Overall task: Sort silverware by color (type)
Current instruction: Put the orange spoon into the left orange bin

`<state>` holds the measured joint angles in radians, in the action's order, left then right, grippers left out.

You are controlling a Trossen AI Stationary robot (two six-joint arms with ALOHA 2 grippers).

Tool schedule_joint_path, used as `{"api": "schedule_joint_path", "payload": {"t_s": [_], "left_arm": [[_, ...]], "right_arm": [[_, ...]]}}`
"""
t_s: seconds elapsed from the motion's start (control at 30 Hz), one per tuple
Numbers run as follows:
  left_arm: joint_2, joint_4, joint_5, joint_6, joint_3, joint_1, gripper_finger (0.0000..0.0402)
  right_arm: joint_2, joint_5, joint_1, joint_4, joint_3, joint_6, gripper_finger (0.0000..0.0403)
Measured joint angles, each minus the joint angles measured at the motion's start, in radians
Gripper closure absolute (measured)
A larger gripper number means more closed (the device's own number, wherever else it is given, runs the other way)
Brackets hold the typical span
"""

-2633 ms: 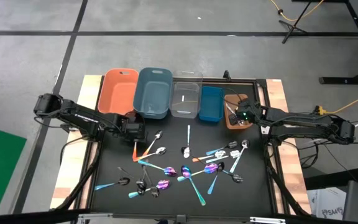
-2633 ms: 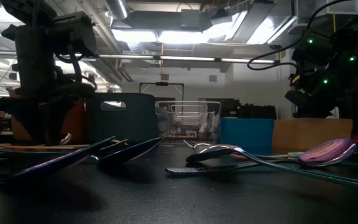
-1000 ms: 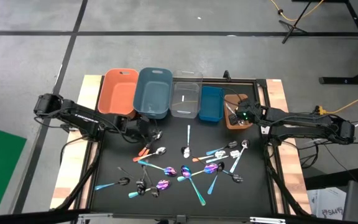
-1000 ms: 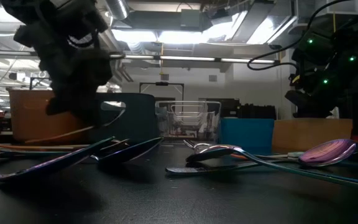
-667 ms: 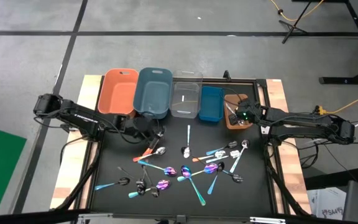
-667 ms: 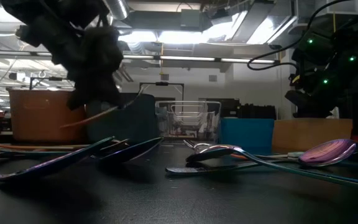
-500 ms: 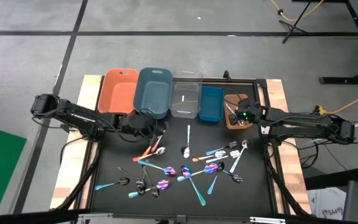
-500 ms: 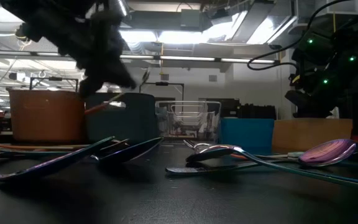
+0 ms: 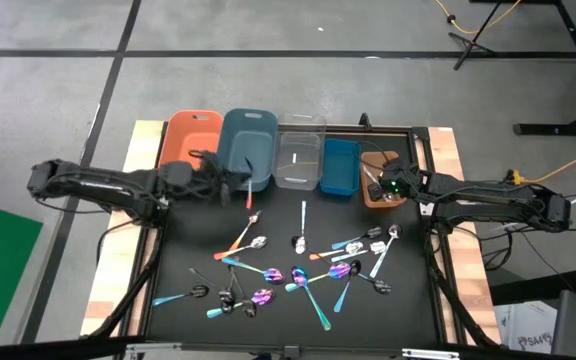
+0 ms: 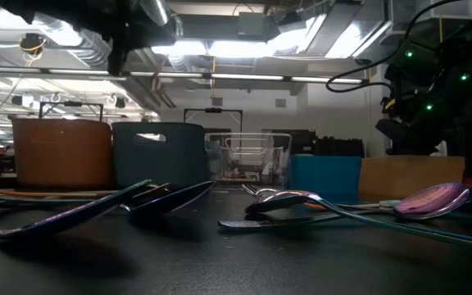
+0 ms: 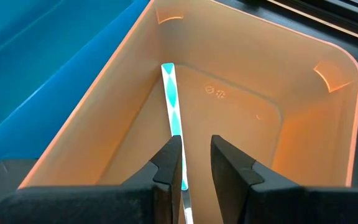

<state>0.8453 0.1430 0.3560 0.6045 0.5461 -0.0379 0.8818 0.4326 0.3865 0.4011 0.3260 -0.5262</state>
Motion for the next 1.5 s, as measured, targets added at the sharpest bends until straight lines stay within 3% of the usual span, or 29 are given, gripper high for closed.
{"api": "schedule_joint_path", "payload": {"t_s": [0.4,0.77,1.13,1.5], "left_arm": [[-0.219,-0.116,0.14,-0.171,0.0,-0.219,0.0401],[-0.245,-0.406,0.279,-0.168,0.0,-0.398,0.0401],[-0.23,-0.714,0.278,-0.032,0.0,-0.533,0.0401],[-0.095,-0.805,0.175,-0.011,0.0,-0.613,0.0401]], "right_arm": [[0.0,0.0,0.0,0.0,0.0,0.0,0.0329],[0.0,0.0,0.0,0.0,0.0,0.0,0.0329],[0.0,0.0,0.0,-0.003,0.0,0.0,0.0329],[0.0,0.0,0.0,-0.005,0.0,0.0,0.0329]]}}
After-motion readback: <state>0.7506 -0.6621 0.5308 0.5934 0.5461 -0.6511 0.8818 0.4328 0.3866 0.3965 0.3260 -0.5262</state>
